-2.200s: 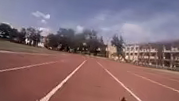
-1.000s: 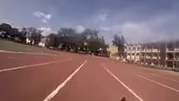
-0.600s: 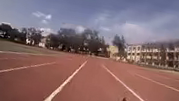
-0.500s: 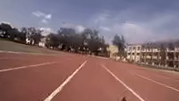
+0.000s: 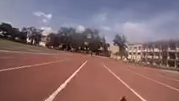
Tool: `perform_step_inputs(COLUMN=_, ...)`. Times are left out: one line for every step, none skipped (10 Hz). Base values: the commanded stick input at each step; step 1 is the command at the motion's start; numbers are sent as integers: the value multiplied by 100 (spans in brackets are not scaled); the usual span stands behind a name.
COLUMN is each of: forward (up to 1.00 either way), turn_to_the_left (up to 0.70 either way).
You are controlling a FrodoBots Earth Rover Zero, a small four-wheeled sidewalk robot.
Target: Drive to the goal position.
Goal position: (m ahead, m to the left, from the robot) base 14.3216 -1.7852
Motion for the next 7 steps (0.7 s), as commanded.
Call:
perform_step_inputs(forward=70, turn_to_the_left=0)
perform_step_inputs(forward=70, turn_to_the_left=0)
perform_step_inputs(forward=70, turn_to_the_left=0)
perform_step_inputs(forward=70, turn_to_the_left=0)
perform_step_inputs(forward=70, turn_to_the_left=0)
perform_step_inputs(forward=70, turn_to_the_left=0)
perform_step_inputs(forward=70, turn_to_the_left=0)
